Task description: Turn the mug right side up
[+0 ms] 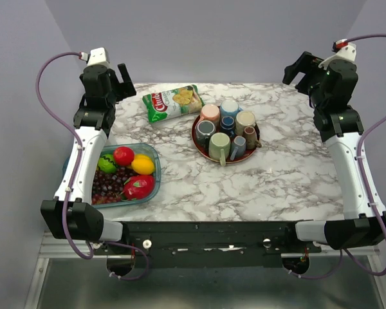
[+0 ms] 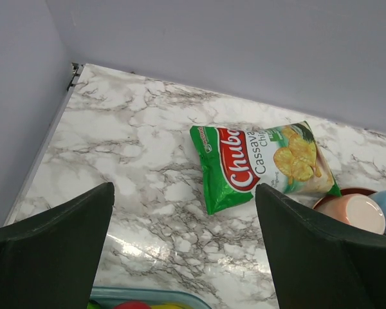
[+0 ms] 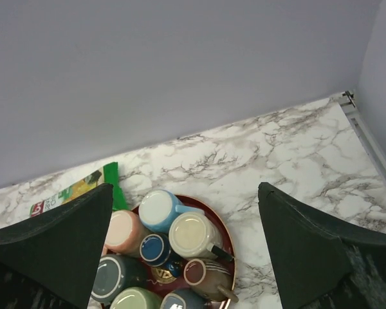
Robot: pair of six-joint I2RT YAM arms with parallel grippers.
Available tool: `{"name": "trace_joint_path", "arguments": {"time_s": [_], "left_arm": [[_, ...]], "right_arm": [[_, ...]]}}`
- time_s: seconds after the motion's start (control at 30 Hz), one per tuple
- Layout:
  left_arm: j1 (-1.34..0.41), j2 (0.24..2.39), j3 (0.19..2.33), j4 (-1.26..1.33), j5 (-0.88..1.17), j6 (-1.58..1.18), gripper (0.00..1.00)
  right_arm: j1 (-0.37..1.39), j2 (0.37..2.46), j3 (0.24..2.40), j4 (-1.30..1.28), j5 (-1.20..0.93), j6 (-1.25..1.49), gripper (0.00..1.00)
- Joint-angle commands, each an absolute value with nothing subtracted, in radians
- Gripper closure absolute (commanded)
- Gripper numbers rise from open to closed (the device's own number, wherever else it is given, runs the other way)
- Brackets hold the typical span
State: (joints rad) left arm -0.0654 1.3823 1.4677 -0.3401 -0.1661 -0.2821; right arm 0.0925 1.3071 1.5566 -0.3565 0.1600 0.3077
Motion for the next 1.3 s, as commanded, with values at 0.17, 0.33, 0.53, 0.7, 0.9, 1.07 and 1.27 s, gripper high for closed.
{"name": "trace_joint_path", "arguments": {"time_s": [0.17,0.33,0.53,0.7,0.9,1.07,1.27], "left_arm": [[-0.028,1.408,1.536,-0.454,-0.243,-0.445,0.01],[-0.02,1.286,1.303,-0.217,-0.152,-0.356,0.01],[-0.02,1.23,1.199,-0.144,0.051,-0.333,0.01],[-0.127,1.302,1.264,-0.285,0.143,-0.284,0.01],[-0.388,1.354,1.293,-0.353,0.023,-0.316,0.01],[-0.569,1.448,1.379,-0.523,-0.156,-0.527,0.01],[-0.724,1.632,1.525,-0.643,-0.284,-0.617,0.01]], "right_arm": [[0.067,1.287,1.548,-0.39,0.108,0.387,0.0],[0.066,1.298,1.525,-0.39,-0.061,0.33,0.0],[0.089,1.313,1.462,-0.394,-0.161,0.331,0.0],[0.15,1.334,1.428,-0.416,-0.149,0.333,0.0],[0.178,1.355,1.378,-0.44,-0.115,0.356,0.02],[0.178,1.345,1.341,-0.489,0.03,0.402,0.02],[0.178,1.341,1.35,-0.594,0.207,0.475,0.02]]}}
